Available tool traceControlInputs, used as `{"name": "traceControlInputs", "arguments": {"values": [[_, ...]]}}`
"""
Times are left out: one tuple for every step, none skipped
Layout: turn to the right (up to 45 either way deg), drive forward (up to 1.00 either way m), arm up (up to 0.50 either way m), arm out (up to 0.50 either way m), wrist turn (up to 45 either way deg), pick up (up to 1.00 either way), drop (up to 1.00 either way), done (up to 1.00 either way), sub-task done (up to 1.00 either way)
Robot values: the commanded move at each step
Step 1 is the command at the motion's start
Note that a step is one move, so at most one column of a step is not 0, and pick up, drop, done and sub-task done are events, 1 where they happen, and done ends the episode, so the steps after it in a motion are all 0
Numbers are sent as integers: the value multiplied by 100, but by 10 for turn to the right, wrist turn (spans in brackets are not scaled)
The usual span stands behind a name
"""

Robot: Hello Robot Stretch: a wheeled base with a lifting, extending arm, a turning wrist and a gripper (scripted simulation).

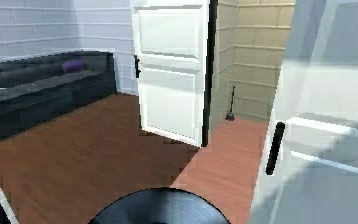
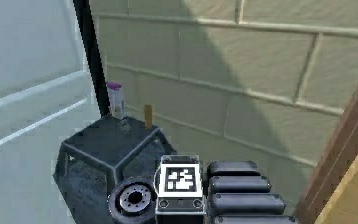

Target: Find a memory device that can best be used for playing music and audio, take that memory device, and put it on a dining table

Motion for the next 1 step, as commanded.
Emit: {"name": "traceControlInputs", "arguments": {"values": [[0,25,0,0,0,0,0,0,0]]}}
